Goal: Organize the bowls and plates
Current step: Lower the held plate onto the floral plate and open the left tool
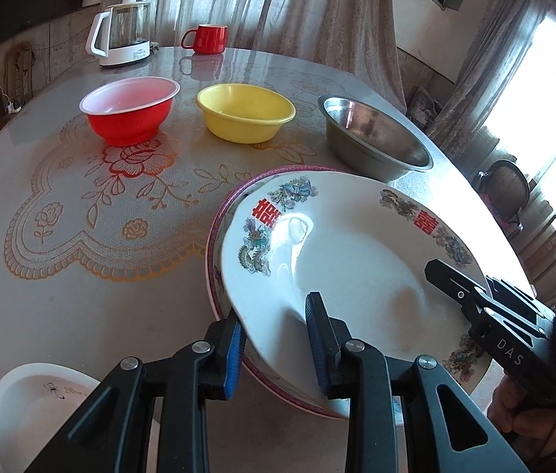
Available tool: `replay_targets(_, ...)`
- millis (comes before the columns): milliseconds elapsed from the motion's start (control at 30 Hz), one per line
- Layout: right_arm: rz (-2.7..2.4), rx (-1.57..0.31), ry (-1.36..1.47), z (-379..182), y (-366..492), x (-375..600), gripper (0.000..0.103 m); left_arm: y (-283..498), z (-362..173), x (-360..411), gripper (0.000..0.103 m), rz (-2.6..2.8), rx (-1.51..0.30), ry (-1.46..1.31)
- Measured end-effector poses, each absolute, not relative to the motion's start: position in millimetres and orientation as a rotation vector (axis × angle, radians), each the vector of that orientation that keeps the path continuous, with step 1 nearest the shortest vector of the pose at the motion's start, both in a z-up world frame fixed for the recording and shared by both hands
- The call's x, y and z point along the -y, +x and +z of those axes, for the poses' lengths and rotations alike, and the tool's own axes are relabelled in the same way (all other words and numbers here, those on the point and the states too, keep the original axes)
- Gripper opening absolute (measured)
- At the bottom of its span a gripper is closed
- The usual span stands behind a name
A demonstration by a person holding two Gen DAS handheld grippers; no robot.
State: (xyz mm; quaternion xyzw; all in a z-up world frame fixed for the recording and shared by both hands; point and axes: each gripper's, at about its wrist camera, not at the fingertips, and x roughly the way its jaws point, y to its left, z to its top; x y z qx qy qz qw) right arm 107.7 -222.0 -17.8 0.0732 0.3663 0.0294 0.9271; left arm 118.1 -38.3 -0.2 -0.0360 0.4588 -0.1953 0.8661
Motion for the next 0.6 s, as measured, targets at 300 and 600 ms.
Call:
replay_targets(300, 0.049, -0.752, 0.159, -20.2, 110.1, 220.4, 0.03, 116.7, 1.7, 36.7, 0.03, -0.407, -0.957, -0.077)
replay_targets(600, 0.027, -0.768, 0.109, -19.5, 110.4, 210.0, 0.036, 120.2, 2.9, 32.4, 0.03, -0.405, -0.963, -0.098)
